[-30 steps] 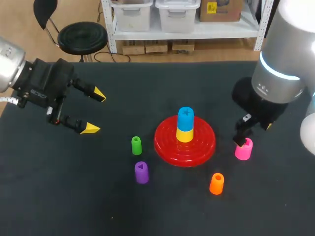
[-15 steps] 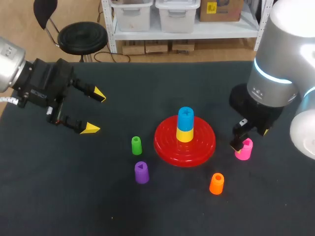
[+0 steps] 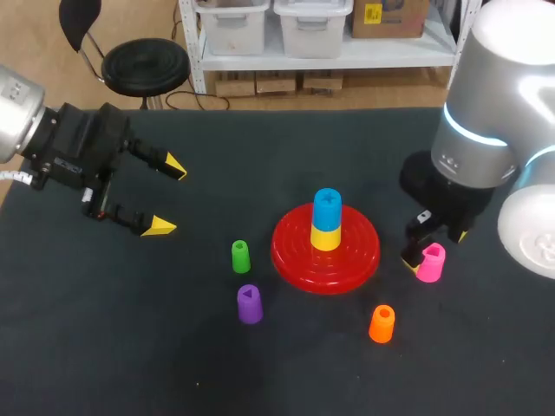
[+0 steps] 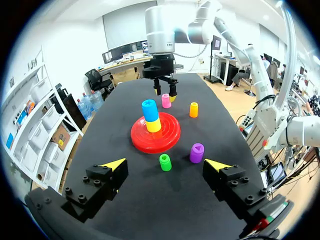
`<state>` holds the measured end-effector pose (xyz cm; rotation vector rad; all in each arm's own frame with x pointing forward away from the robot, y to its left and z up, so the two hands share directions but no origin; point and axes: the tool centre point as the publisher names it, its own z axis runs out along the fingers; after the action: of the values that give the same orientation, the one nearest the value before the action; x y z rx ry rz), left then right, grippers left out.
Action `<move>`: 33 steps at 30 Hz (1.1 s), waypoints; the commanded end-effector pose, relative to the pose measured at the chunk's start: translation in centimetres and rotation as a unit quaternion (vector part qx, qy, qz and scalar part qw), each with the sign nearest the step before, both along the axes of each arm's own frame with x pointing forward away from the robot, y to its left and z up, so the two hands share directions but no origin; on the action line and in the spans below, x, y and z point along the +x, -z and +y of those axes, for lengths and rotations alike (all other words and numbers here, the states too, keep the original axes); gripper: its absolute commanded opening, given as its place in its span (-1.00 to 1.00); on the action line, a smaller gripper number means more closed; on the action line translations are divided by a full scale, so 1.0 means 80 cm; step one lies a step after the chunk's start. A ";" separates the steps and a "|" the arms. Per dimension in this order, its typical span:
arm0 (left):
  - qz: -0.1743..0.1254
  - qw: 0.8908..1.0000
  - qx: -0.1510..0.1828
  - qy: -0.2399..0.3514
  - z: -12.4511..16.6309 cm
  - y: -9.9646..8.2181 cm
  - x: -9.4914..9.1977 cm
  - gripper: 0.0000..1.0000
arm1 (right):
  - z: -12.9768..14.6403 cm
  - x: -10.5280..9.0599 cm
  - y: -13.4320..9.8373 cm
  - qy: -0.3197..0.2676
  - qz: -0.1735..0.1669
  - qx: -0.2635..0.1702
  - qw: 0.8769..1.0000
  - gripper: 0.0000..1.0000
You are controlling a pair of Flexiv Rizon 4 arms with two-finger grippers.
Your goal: Pick up and stack the cylinders on the red base in this order: pink,purple,orange,green
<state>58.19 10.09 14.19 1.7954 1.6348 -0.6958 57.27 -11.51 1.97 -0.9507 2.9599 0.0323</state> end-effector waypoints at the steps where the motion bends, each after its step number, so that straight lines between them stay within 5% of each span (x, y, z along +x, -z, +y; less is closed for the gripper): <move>1: -0.001 1.000 -0.001 0.000 0.001 0.001 0.000 1.00 | 0.000 0.003 0.002 0.002 0.003 -0.001 1.000 1.00; 14: -0.001 1.000 -0.001 0.000 0.001 0.001 0.000 1.00 | 0.000 0.002 0.007 0.006 0.012 0.003 1.000 1.00; 16: -0.001 1.000 -0.001 0.000 0.001 0.001 0.000 1.00 | 0.000 0.002 0.007 0.007 0.012 0.003 1.000 -0.73; 17: -0.001 1.000 -0.001 0.000 0.001 0.001 0.000 1.00 | 0.000 0.002 0.007 0.007 0.012 0.003 1.000 -1.00; 33: -0.001 1.000 -0.001 0.000 0.001 0.001 0.000 1.00 | -0.001 0.000 0.008 0.007 0.011 -0.001 1.000 -1.00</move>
<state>58.19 10.09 14.19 1.7954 1.6348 -0.6958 57.32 -11.57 1.43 -0.9364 2.9880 0.0431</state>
